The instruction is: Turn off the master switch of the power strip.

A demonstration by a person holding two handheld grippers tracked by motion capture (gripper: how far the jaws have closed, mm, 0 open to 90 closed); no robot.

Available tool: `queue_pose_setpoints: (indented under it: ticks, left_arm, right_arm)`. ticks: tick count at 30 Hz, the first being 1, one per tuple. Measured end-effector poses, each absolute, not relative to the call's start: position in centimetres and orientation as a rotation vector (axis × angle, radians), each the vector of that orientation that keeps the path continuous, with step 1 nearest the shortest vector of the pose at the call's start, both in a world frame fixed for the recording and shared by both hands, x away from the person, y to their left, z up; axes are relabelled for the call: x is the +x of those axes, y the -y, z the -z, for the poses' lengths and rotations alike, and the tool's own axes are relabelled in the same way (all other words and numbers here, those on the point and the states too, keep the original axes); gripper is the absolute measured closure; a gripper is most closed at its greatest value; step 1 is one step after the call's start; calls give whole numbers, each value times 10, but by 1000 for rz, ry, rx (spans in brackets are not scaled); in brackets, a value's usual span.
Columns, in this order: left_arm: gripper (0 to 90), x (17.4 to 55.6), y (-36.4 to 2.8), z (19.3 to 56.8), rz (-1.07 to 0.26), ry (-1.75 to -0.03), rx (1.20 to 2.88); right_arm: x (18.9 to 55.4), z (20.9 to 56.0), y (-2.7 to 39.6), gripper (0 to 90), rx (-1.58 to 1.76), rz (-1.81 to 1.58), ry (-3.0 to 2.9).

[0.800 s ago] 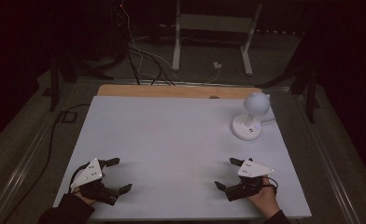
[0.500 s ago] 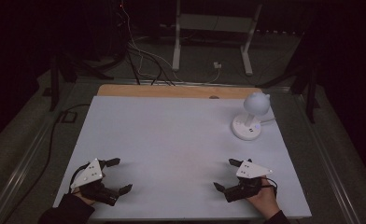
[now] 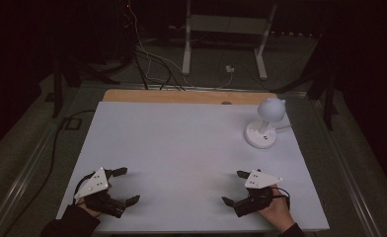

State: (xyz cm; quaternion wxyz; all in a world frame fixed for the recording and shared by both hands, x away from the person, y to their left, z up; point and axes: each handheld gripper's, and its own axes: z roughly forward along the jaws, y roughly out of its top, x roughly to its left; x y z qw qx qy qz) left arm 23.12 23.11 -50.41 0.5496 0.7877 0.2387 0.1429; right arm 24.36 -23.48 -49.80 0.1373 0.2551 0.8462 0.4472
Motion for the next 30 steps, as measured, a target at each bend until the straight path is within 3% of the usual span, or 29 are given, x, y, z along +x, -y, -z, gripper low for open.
queue_pose_setpoints:
  ticks: [30]
  left_arm:
    - [4, 230, -231, 503, -336, -556, 1857]
  right_arm:
    - [267, 452, 226, 0, 731, -1388, -2359]
